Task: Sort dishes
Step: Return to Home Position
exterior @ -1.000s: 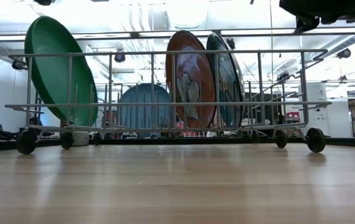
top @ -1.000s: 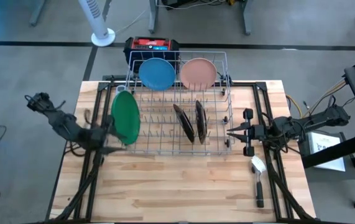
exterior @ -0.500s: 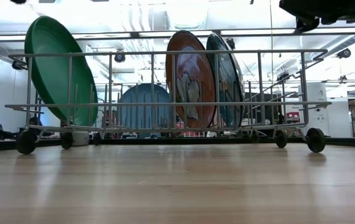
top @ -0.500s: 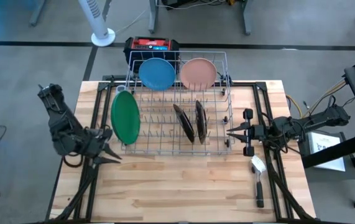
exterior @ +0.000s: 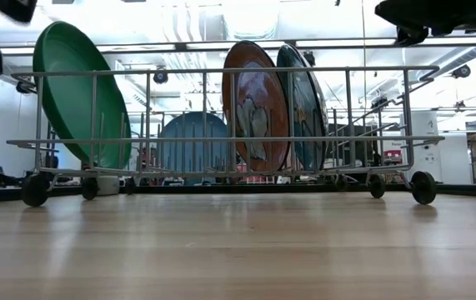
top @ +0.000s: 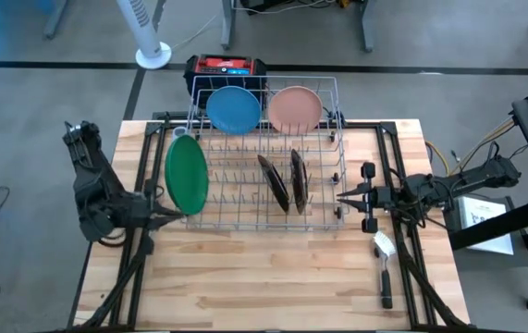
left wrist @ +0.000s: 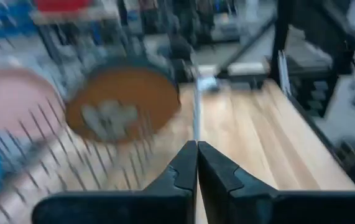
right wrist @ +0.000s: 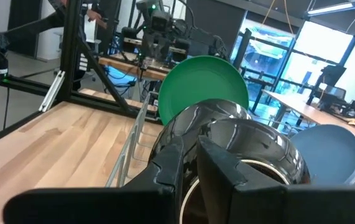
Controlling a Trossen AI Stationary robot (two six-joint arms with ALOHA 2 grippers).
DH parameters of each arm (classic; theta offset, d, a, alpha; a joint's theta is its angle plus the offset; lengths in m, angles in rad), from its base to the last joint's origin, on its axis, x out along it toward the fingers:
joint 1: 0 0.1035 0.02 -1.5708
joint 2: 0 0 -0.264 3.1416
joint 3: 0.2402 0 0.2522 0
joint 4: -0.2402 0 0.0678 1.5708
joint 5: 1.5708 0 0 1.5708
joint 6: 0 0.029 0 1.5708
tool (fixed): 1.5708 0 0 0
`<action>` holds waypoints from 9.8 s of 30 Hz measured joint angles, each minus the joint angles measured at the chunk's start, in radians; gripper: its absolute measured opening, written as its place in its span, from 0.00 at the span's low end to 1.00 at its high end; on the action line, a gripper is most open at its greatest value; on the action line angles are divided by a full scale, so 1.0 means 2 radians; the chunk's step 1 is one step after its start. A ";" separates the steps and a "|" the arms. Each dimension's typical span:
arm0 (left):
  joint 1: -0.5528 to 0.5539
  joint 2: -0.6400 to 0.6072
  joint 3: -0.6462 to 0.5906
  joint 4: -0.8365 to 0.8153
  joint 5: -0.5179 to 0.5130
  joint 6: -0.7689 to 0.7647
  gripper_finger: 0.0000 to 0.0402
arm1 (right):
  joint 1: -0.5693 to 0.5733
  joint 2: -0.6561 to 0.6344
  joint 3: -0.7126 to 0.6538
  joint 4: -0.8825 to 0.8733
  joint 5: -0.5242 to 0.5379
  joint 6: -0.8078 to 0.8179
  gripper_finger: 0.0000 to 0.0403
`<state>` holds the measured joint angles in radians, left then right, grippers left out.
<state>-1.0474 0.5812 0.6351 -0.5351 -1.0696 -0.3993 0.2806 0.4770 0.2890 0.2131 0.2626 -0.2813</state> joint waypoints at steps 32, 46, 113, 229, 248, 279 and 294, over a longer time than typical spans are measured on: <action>0.229 -0.106 0.078 -0.125 -0.233 0.095 0.00 | 0.000 -0.008 -0.005 0.000 0.000 0.000 0.07; 0.235 -0.198 0.004 -0.123 -0.250 0.070 0.00 | 0.000 -0.009 -0.015 0.000 0.000 -0.001 0.07; 0.456 -0.242 -0.126 -0.107 -0.251 -0.108 0.00 | 0.000 -0.009 -0.016 0.000 0.000 -0.003 0.07; 0.521 -0.229 -0.203 -0.078 -0.215 -0.131 0.00 | -0.074 -0.238 -0.139 -0.080 0.025 0.029 0.01; 0.521 -0.229 -0.203 -0.078 -0.215 -0.131 0.00 | -0.074 -0.231 -0.139 -0.079 0.025 0.049 0.01; 0.521 -0.229 -0.203 -0.078 -0.215 -0.131 0.00 | -0.074 -0.231 -0.139 -0.078 0.025 0.049 0.01; 0.521 -0.229 -0.203 -0.078 -0.215 -0.131 0.00 | -0.074 -0.231 -0.139 -0.078 0.025 0.049 0.01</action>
<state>-0.0051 0.1226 0.2283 -0.6914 -1.5002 -0.6609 0.1322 0.0154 0.0101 0.0563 0.3122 -0.1829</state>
